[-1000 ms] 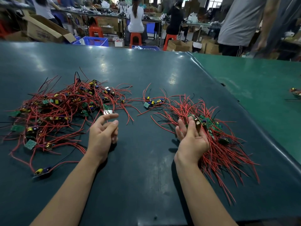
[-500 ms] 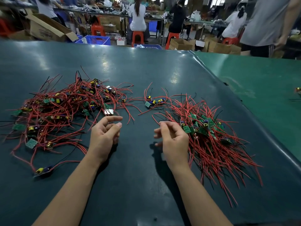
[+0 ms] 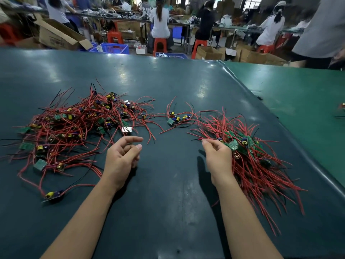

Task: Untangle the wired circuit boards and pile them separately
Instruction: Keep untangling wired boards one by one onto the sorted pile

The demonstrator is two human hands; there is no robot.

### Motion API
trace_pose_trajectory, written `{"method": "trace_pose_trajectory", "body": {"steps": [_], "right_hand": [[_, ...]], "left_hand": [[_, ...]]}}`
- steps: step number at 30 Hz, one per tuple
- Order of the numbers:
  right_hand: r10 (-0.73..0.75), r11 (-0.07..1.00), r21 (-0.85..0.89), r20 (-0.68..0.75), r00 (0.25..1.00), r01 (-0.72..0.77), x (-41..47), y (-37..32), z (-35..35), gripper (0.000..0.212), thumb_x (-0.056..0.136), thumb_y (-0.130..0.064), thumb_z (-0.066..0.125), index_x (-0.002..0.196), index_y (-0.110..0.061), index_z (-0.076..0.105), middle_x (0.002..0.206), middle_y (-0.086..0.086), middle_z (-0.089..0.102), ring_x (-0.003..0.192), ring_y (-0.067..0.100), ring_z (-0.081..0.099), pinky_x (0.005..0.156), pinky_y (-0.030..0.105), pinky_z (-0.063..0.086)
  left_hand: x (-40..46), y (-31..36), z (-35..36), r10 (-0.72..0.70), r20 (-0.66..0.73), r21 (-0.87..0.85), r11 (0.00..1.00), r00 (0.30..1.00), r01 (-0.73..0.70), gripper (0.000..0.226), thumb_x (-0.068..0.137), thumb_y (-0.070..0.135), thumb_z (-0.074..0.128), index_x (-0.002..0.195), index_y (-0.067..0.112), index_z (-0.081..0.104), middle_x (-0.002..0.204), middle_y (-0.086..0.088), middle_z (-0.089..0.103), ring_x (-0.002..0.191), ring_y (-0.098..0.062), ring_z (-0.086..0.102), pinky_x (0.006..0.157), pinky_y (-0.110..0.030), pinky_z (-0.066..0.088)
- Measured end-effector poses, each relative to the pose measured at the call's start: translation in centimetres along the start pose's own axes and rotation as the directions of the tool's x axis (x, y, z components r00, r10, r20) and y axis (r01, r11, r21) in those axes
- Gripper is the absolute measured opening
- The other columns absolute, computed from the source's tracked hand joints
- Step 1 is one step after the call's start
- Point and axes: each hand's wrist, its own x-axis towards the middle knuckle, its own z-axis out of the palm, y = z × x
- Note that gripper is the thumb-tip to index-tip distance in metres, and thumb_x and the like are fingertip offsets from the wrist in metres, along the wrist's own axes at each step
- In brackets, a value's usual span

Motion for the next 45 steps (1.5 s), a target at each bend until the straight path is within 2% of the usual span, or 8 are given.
{"method": "trace_pose_trajectory", "body": {"steps": [7, 13, 20, 25, 32, 38, 41, 45], "right_hand": [[-0.022, 1.0, -0.022, -0.225, 0.974, 0.018, 1.0, -0.1, -1.3, 0.014, 0.09, -0.008, 0.058, 0.098, -0.014, 0.067, 0.095, 0.002, 0.067, 0.088, 0.016, 0.06, 0.088, 0.036, 0.049], [-0.323, 0.914, -0.262, -0.007, 0.946, 0.31, -2.3, 0.0, 0.2, 0.019, 0.092, -0.011, 0.058, 0.088, -0.027, 0.068, 0.071, -0.007, 0.07, 0.062, 0.0, 0.061, 0.06, 0.012, 0.046], [-0.258, 0.808, -0.474, 0.25, 0.933, 0.35, -2.7, 0.0, 0.5, 0.017, 0.091, -0.015, 0.057, 0.096, -0.02, 0.073, 0.074, -0.005, 0.072, 0.075, 0.014, 0.067, 0.073, 0.03, 0.052], [-0.241, 0.844, -0.432, 0.222, 0.945, 0.316, -2.8, 0.0, 0.2, 0.018, 0.091, -0.015, 0.057, 0.093, -0.023, 0.073, 0.071, -0.006, 0.071, 0.069, 0.014, 0.064, 0.066, 0.031, 0.051], [-0.225, 0.858, -0.411, 0.237, 0.945, 0.307, -2.7, -0.2, 0.1, 0.018, 0.092, -0.016, 0.056, 0.092, -0.026, 0.071, 0.069, -0.008, 0.071, 0.066, 0.003, 0.063, 0.06, 0.021, 0.047], [-0.184, 0.88, -0.389, 0.25, 0.95, 0.273, -2.7, -0.3, 0.1, 0.02, 0.091, -0.015, 0.057, 0.086, -0.03, 0.069, 0.063, -0.011, 0.07, 0.055, -0.002, 0.06, 0.058, 0.021, 0.044], [-0.172, 0.902, -0.348, 0.253, 0.952, 0.255, -2.9, -0.4, 0.1, 0.019, 0.092, -0.013, 0.057, 0.088, -0.025, 0.071, 0.063, -0.008, 0.07, 0.053, 0.001, 0.059, 0.059, 0.026, 0.048], [-0.167, 0.976, -0.076, 0.324, 0.931, 0.202, -3.4, -1.1, -0.1, 0.011, 0.094, -0.014, 0.062, 0.102, -0.013, 0.07, 0.068, -0.001, 0.07, 0.049, 0.007, 0.055, 0.046, 0.024, 0.044]], "left_hand": [[0.1, 0.1, 0.3, -0.025, -0.054, 0.104, 0.994, 0.998, 0.031, 0.018, 0.096, 0.002, 0.056, 0.09, 0.014, 0.068, 0.053, 0.003, 0.05, 0.044, -0.009, 0.038, 0.042, -0.02, 0.031], [0.0, 0.6, 1.0, 0.032, -0.066, 0.412, 0.911, 0.997, -0.002, 0.014, 0.094, 0.007, 0.06, 0.088, 0.016, 0.069, 0.061, -0.001, 0.061, 0.05, -0.013, 0.051, 0.049, -0.026, 0.044], [5.2, 3.7, -2.4, 0.337, -0.145, 0.952, 0.304, 0.93, 0.038, 0.02, 0.086, 0.007, 0.058, 0.104, 0.001, 0.066, 0.104, -0.02, 0.062, 0.099, -0.036, 0.055, 0.091, -0.043, 0.043], [8.4, 3.7, -5.9, 0.015, -0.144, 0.983, -0.112, 0.989, 0.145, 0.031, 0.092, 0.017, 0.059, 0.116, 0.0, 0.054, 0.119, -0.022, 0.055, 0.109, -0.039, 0.053, 0.092, -0.046, 0.045], [6.7, 4.7, -6.3, 0.326, -0.1, 0.984, -0.105, 0.94, 0.141, 0.03, 0.082, 0.027, 0.07, 0.102, 0.004, 0.066, 0.095, -0.017, 0.067, 0.09, -0.038, 0.059, 0.076, -0.044, 0.046], [3.8, 7.8, -3.6, 0.518, -0.27, 0.891, 0.453, 0.812, 0.007, 0.035, 0.081, 0.024, 0.074, 0.112, 0.011, 0.064, 0.107, -0.011, 0.069, 0.098, -0.031, 0.063, 0.087, -0.039, 0.046], [2.2, 9.0, -1.4, 0.715, -0.215, 0.872, 0.447, 0.665, -0.199, 0.032, 0.085, 0.016, 0.069, 0.114, 0.01, 0.061, 0.107, -0.01, 0.067, 0.089, -0.026, 0.064, 0.086, -0.037, 0.048], [0.4, 7.6, 3.2, 0.836, 0.174, 0.806, 0.182, 0.52, -0.563, 0.024, 0.087, 0.003, 0.065, 0.11, 0.01, 0.067, 0.103, -0.002, 0.069, 0.09, -0.023, 0.062, 0.084, -0.034, 0.041]]}}
